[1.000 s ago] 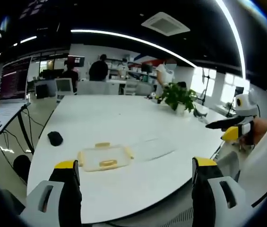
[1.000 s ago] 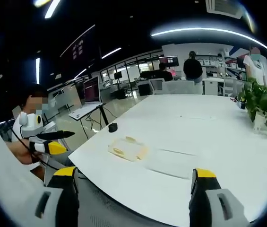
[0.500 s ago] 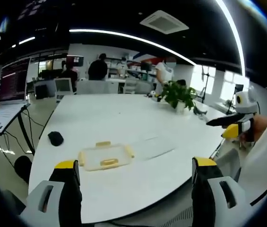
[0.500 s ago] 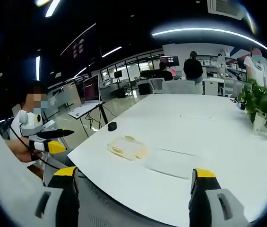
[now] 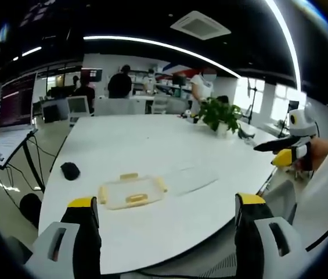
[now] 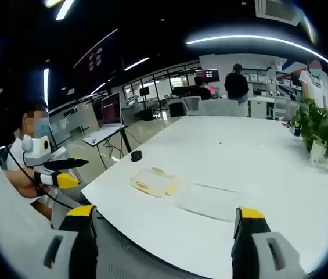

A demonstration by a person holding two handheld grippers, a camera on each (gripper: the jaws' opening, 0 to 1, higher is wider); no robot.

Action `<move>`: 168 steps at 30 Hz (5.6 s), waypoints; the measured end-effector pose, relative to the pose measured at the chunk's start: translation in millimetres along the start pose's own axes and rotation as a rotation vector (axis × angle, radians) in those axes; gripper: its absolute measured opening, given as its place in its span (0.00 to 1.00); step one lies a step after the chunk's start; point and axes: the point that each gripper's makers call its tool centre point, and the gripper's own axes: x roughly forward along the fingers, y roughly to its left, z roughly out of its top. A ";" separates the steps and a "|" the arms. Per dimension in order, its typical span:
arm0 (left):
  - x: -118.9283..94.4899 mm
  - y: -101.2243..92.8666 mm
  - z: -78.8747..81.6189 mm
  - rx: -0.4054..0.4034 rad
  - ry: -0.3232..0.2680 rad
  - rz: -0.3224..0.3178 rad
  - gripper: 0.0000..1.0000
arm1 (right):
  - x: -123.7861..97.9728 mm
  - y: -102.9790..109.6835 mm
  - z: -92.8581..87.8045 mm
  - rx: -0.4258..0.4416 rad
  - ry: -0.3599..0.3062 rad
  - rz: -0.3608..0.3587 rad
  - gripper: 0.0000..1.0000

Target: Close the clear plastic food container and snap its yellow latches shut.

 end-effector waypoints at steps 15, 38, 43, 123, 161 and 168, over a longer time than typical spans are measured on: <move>1.5 -10.1 -1.7 -0.039 0.005 -0.030 0.99 | -0.6 -5.1 -4.1 0.000 0.004 -0.033 0.99; 6.8 12.4 8.4 -0.008 -0.004 -0.034 0.96 | 16.9 0.1 6.9 -0.069 0.010 0.002 0.98; 9.7 17.5 7.3 0.066 0.032 -0.055 0.93 | 26.7 -5.1 17.0 -0.111 0.015 0.002 0.97; 154.9 161.4 -85.1 0.821 0.554 -0.701 0.58 | 263.2 -2.8 -40.8 -0.822 0.529 0.467 0.50; 170.8 160.6 -99.8 0.821 0.648 -0.726 0.37 | 285.9 -19.7 -69.5 -0.893 0.697 0.487 0.35; 150.5 159.0 -82.4 0.829 0.632 -0.700 0.37 | 274.0 -5.0 -51.4 -0.895 0.639 0.525 0.35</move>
